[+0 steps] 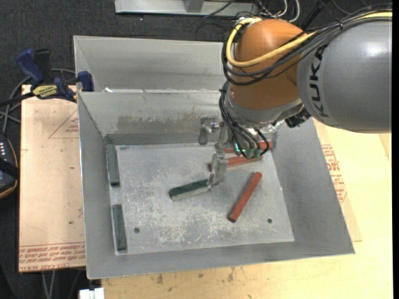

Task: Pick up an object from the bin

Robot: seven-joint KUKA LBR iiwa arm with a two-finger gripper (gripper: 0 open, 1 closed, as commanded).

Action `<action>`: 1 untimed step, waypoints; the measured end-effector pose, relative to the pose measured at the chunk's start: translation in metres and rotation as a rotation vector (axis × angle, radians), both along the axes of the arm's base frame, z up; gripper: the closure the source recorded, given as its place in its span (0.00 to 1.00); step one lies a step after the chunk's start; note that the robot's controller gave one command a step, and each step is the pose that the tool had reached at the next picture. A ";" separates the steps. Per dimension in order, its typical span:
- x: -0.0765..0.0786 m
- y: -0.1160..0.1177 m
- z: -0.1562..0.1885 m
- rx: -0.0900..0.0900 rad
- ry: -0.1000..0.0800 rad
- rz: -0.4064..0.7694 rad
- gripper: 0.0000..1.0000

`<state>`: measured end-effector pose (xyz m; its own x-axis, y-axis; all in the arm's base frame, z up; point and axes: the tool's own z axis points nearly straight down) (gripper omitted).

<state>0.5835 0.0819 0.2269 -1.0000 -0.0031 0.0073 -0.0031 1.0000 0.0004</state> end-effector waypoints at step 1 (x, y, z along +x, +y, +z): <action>-0.016 0.002 -0.161 0.002 -0.002 0.223 0.00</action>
Offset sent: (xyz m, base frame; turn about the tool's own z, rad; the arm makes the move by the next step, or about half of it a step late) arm -0.0139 0.0010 -0.1569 -0.2243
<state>0.5678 0.0837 0.0662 -0.9745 -0.2245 0.0054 -0.2245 0.9745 0.0019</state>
